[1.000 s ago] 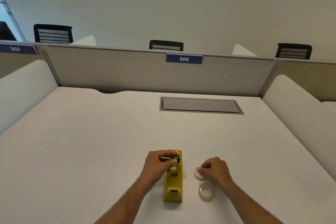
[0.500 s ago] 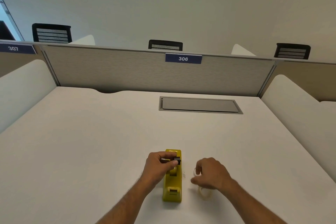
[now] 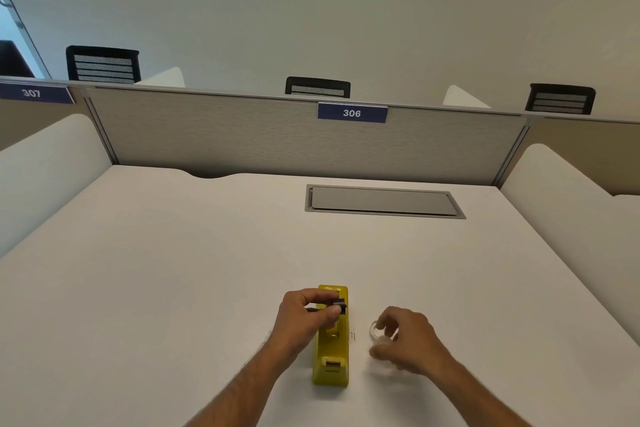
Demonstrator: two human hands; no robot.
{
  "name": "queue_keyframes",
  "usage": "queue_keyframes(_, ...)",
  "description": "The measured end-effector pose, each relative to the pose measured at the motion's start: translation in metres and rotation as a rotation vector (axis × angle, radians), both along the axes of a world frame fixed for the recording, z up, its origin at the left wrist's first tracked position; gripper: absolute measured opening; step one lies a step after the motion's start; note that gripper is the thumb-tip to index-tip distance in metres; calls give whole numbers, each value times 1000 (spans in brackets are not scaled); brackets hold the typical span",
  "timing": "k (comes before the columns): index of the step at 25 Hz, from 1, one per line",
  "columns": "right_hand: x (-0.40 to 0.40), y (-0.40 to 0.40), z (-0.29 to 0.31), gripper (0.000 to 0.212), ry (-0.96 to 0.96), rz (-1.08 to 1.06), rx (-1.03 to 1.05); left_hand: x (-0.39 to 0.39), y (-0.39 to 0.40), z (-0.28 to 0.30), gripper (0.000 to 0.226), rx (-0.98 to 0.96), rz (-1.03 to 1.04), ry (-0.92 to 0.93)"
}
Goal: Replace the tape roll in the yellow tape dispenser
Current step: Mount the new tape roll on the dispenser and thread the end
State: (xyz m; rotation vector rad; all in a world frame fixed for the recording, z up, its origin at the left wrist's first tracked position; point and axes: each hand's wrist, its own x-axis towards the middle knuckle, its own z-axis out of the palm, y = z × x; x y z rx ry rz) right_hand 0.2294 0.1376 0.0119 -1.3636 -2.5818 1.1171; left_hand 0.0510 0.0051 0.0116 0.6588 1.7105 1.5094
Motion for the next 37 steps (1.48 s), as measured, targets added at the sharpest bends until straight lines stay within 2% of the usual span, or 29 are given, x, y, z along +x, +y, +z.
queue_keyframes(4, -7, 2, 16, 30, 395, -118, -403, 5, 2, 3, 23, 16, -16, -8)
queue_keyframes(8, -14, 1, 25, 37, 515, -118, -578, 10, 4, 8, 25, 27, -31, -8)
queue_keyframes(13, -21, 3, 27, 50, 578, -89, -619, 9, 2, 11, 27, 43, -33, -10)
queue_keyframes(26, -28, 2, 24, 42, 673, -34, -633, 9, 3, 12, 28, 26, -16, 41)
queue_keyframes(37, -32, -4, 23, 45, 722, -40, -678, 11, 0, 11, 25, 68, 41, -11)
